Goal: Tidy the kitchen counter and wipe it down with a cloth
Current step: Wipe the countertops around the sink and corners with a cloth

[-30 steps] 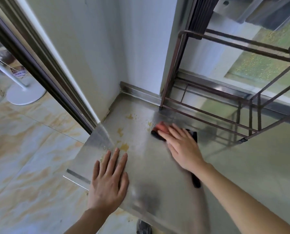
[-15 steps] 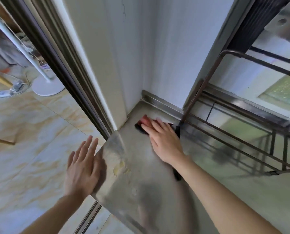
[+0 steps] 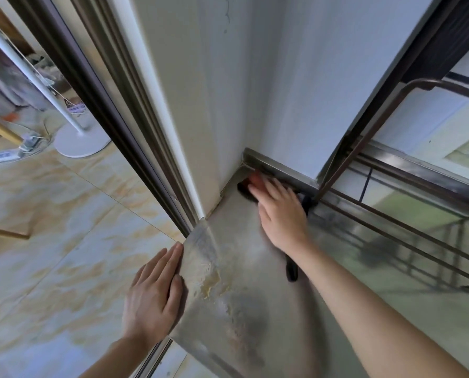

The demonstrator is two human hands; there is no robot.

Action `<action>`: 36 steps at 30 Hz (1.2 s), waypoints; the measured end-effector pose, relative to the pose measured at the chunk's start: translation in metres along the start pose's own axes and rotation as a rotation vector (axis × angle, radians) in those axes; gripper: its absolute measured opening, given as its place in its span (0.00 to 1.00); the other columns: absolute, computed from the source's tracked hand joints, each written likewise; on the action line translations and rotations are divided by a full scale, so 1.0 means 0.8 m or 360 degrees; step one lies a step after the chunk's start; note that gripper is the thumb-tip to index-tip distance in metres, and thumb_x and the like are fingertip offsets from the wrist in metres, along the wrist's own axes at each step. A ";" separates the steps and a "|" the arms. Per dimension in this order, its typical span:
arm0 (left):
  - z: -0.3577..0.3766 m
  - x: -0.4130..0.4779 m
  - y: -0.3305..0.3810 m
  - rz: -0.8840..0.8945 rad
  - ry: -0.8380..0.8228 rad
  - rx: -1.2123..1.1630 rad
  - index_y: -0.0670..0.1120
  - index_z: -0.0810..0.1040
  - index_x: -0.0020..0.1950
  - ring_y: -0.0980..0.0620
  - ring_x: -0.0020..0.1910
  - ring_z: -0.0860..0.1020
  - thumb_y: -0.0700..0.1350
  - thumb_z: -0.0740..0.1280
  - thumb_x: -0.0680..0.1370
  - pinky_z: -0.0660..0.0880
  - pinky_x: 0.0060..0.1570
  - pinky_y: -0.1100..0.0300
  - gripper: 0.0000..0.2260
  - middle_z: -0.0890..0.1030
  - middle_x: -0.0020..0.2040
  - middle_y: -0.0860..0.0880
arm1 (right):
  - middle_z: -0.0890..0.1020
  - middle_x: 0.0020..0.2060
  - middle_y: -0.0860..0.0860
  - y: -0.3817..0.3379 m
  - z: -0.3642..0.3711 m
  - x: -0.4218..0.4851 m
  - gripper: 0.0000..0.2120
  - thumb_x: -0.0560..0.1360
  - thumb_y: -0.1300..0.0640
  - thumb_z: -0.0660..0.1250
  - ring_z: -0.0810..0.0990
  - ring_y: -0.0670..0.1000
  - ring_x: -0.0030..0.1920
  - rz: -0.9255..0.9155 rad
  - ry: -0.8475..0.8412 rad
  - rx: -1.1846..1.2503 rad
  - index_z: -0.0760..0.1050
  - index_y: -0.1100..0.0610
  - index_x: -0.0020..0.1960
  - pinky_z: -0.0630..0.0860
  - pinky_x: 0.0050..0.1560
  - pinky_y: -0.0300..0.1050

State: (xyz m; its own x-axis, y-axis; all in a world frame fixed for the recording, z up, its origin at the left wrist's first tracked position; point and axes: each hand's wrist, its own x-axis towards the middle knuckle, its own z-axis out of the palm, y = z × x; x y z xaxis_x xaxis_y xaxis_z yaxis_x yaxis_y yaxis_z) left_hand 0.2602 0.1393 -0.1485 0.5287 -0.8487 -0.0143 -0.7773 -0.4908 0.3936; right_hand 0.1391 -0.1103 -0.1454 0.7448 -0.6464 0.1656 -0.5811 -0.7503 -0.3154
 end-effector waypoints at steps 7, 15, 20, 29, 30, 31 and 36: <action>-0.001 -0.001 0.000 0.0017 0.0034 -0.0070 0.48 0.64 0.72 0.47 0.68 0.69 0.53 0.46 0.77 0.61 0.64 0.56 0.25 0.73 0.67 0.49 | 0.70 0.69 0.51 -0.078 0.009 -0.073 0.22 0.76 0.61 0.61 0.64 0.56 0.71 -0.0201 -0.0157 0.0151 0.67 0.49 0.69 0.57 0.72 0.58; -0.002 -0.003 -0.005 0.0115 0.0045 -0.0138 0.52 0.55 0.75 0.53 0.74 0.56 0.57 0.42 0.78 0.51 0.71 0.57 0.25 0.58 0.75 0.52 | 0.70 0.69 0.55 -0.035 -0.007 -0.070 0.20 0.77 0.62 0.59 0.66 0.60 0.69 0.0155 -0.0056 0.0019 0.68 0.51 0.68 0.61 0.70 0.59; -0.008 -0.028 -0.011 0.0099 0.0143 -0.0466 0.52 0.55 0.74 0.58 0.74 0.51 0.54 0.45 0.79 0.50 0.72 0.50 0.23 0.56 0.75 0.55 | 0.69 0.69 0.54 -0.107 0.010 -0.109 0.21 0.76 0.61 0.59 0.66 0.60 0.69 0.0277 0.0019 0.0067 0.68 0.53 0.68 0.58 0.71 0.58; -0.001 -0.078 0.085 0.0018 0.0162 -0.0307 0.52 0.59 0.73 0.54 0.75 0.49 0.55 0.47 0.78 0.43 0.73 0.53 0.24 0.52 0.75 0.54 | 0.61 0.73 0.47 -0.099 -0.048 -0.215 0.19 0.78 0.62 0.54 0.56 0.45 0.74 0.0463 0.0141 0.0828 0.70 0.55 0.67 0.56 0.73 0.44; 0.004 -0.067 0.102 0.0016 0.0140 -0.0239 0.53 0.60 0.73 0.52 0.75 0.46 0.57 0.48 0.78 0.41 0.72 0.53 0.24 0.51 0.76 0.53 | 0.64 0.72 0.52 -0.074 -0.056 -0.228 0.19 0.77 0.58 0.53 0.60 0.51 0.73 0.0596 0.0278 0.0595 0.71 0.58 0.65 0.60 0.71 0.50; 0.013 -0.056 0.119 -0.0037 0.0098 -0.0182 0.53 0.60 0.73 0.50 0.75 0.44 0.59 0.49 0.78 0.38 0.71 0.53 0.24 0.50 0.77 0.50 | 0.66 0.71 0.57 -0.051 -0.061 -0.244 0.21 0.77 0.55 0.51 0.63 0.56 0.71 0.0715 0.0355 0.0346 0.72 0.61 0.64 0.63 0.69 0.54; 0.058 -0.069 0.169 0.0066 -0.0088 0.0157 0.46 0.66 0.71 0.41 0.73 0.59 0.60 0.52 0.77 0.48 0.69 0.45 0.27 0.65 0.72 0.40 | 0.67 0.68 0.65 0.000 -0.059 -0.310 0.26 0.76 0.51 0.48 0.66 0.65 0.67 0.1163 0.0297 -0.0204 0.69 0.66 0.64 0.66 0.62 0.62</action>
State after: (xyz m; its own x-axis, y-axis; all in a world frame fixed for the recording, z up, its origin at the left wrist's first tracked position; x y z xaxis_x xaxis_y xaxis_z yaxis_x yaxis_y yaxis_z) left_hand 0.1097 0.1108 -0.1373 0.4778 -0.8770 -0.0515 -0.8294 -0.4696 0.3025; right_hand -0.0611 0.0431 -0.1424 0.0954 -0.9887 0.1156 -0.9468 -0.1260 -0.2962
